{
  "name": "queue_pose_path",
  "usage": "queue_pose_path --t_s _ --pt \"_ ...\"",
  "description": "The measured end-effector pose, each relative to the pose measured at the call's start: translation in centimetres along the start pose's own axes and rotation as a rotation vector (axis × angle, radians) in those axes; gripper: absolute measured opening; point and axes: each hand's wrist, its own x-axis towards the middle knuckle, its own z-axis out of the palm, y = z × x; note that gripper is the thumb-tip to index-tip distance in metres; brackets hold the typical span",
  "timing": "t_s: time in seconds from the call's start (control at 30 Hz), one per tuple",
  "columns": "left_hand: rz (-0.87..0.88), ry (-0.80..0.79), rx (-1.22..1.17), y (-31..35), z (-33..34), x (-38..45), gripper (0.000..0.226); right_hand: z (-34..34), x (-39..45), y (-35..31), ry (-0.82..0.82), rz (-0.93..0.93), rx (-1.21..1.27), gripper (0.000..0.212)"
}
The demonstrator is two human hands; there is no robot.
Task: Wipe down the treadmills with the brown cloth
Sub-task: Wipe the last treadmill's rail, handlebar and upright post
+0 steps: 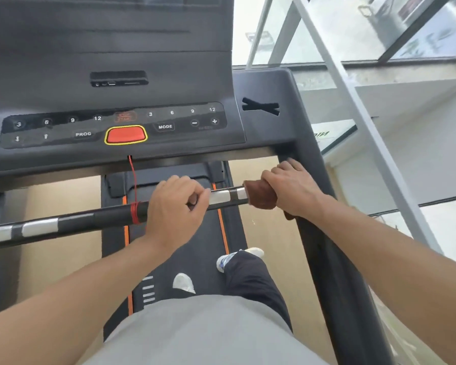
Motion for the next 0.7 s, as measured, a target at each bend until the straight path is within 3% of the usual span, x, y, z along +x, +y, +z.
queue_pose_path --t_s 0.07,0.17,0.3,0.4,0.47,0.53,0.6,0.7 --pt "-0.04 -0.102 -0.024 1.5 1.1 1.0 0.012 0.3 -0.7 -0.6 0.019 0.03 -0.018 0.057" --pt "-0.138 -0.221 -0.14 3.1 1.5 2.9 0.011 0.0 -2.3 -1.7 0.057 0.085 0.097 0.073" --pt "-0.212 -0.339 -0.427 5.2 0.8 2.9 0.009 -1.5 -4.7 -2.0 0.21 0.234 0.45 0.063" --pt "-0.506 -0.654 -0.646 6.3 1.9 0.8 0.024 -2.6 -7.1 -3.9 0.32 0.381 0.6 0.058" --pt "-0.78 -0.811 -0.768 7.2 2.8 -0.5 0.048 -2.6 -9.1 -5.6 0.346 0.415 0.675 0.062" --pt "-0.99 -0.775 -0.983 8.0 3.7 -1.1 0.058 -1.9 -11.1 -7.2 0.355 0.389 0.739 0.068" --pt "-1.057 -0.718 -1.16 8.6 4.0 -0.9 0.061 -1.2 -12.8 -8.5 0.344 0.351 0.808 0.07" --pt "-1.113 -0.727 -1.241 8.9 4.5 -0.9 0.062 -0.8 -15.2 -10.4 0.227 0.248 0.873 0.066"
